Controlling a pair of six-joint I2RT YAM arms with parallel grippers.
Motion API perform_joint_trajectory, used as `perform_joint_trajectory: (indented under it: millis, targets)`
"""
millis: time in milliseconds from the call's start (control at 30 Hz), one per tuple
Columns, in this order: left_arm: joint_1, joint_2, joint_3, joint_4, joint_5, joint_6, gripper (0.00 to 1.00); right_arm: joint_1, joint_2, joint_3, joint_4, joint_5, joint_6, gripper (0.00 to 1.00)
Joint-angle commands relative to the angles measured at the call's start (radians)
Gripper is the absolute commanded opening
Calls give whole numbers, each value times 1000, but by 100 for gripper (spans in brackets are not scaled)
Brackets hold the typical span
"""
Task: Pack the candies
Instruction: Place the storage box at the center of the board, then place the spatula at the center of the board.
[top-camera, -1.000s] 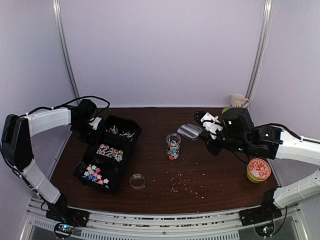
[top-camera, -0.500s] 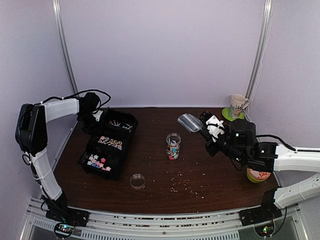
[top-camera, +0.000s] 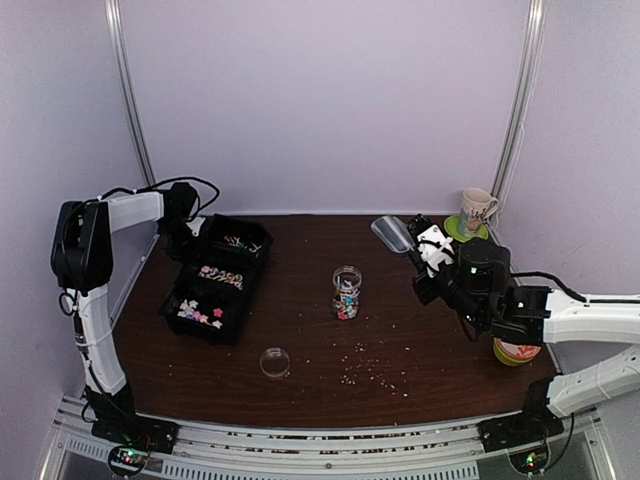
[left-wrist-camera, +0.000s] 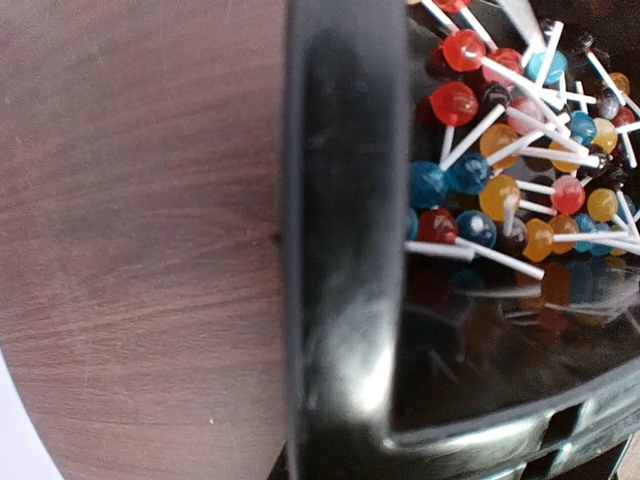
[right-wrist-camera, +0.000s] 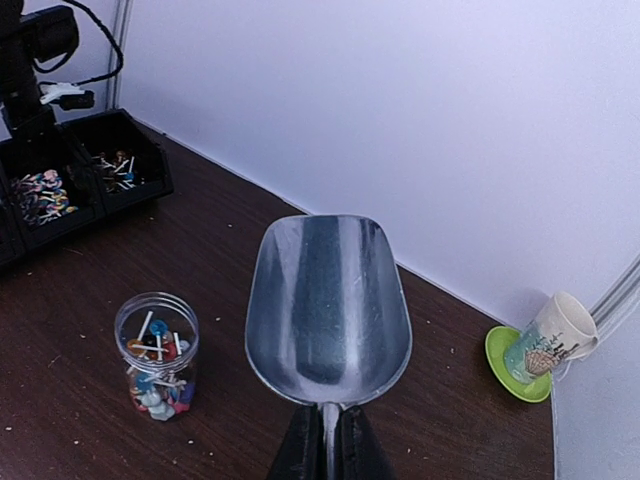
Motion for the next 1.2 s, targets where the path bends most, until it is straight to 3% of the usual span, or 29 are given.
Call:
perform_joint_trajectory:
  millis: [0,100,600,967,1167]
  targets:
    - [29,32,47,9,52,10,0,-59,46,21,-3,111,92,0]
    - [39,50,49,8,63,8,0,-130,79,45,-37,76,174,0]
    - [107,85,49,-3,46,-40,22,-381,394,247,-164,-136,359,0]
    - [105,15,57,-23,69,-98,65,-484,617,434,-288,-275,444,0]
    - [90,-88,44,-32,76,-140,81,-502,698,514,-355,-297,468,0]
